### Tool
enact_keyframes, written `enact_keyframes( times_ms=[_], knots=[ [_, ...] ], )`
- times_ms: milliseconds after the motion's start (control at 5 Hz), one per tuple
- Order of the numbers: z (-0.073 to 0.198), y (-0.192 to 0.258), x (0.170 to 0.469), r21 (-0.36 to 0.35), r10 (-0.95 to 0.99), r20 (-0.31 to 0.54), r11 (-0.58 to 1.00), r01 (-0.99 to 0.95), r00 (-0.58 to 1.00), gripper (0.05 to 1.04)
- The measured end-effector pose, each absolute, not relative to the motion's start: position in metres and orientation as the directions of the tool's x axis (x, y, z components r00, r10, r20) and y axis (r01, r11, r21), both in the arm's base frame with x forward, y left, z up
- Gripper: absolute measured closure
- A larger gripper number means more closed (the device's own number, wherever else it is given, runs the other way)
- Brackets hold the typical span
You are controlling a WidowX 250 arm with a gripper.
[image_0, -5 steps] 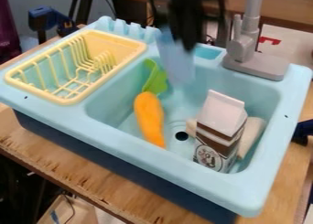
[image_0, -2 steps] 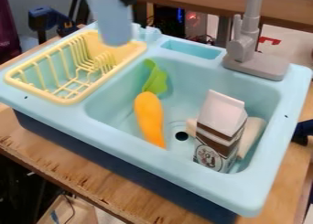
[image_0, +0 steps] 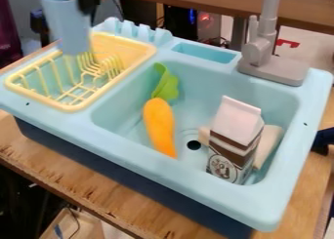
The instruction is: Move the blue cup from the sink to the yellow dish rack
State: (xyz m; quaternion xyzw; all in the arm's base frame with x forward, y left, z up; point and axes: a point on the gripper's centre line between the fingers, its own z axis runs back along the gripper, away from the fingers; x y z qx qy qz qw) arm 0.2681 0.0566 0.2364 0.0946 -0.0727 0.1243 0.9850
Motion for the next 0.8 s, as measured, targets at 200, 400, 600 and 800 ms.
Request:
enact_keyframes(
  times_ms=[200, 400, 600, 800],
  knots=[
    [0.222, 0.074, 0.267, 0.178, 0.246, 0.131, 0.947, -0.267, 0.96, 1.003],
    [0.203, 0.088, 0.264, 0.132, 0.263, 0.107, 0.952, -0.276, 0.959, 1.003],
    [0.19, 0.092, 0.266, 0.072, 0.24, 0.125, 0.966, -0.25, 0.963, 1.003],
    [0.18, 0.099, 0.271, 0.053, 0.243, 0.117, 0.967, -0.25, 0.963, 1.003]
  ],
)
